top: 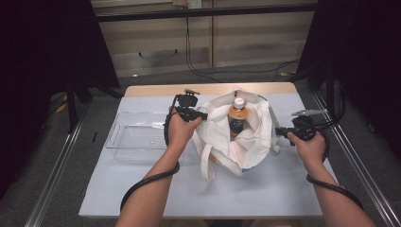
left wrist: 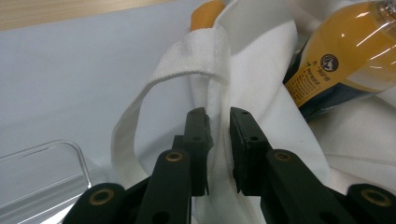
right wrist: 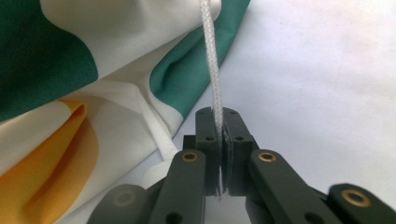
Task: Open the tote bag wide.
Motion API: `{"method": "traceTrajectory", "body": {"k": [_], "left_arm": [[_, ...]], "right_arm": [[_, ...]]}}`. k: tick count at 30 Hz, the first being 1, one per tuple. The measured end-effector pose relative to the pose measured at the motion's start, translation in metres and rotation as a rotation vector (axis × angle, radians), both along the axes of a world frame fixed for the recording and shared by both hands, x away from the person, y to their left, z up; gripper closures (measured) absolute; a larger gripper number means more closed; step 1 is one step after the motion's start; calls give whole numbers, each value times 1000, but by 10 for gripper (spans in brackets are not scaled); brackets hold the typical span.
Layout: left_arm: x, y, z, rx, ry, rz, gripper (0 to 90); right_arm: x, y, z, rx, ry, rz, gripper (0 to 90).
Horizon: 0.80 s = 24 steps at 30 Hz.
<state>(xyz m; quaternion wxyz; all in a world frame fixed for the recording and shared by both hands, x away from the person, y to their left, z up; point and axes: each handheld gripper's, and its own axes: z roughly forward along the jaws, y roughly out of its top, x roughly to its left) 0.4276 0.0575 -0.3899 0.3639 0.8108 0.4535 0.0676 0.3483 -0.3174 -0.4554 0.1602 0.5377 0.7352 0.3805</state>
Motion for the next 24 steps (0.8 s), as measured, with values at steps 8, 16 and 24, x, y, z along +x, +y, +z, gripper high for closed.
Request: {"method": "traceTrajectory", "body": {"k": [8, 16, 24], "left_arm": [[-3, -2, 8, -15, -5, -9, 779], [-3, -3, 11, -22, -6, -9, 780], [-4, -5, 14, -19, -9, -14, 779]], "right_arm": [[-1, 1, 18, -2, -30, 19, 754], [2, 10, 43, -28, -51, 38, 642], [8, 11, 65, -17, -56, 36, 586]]}}
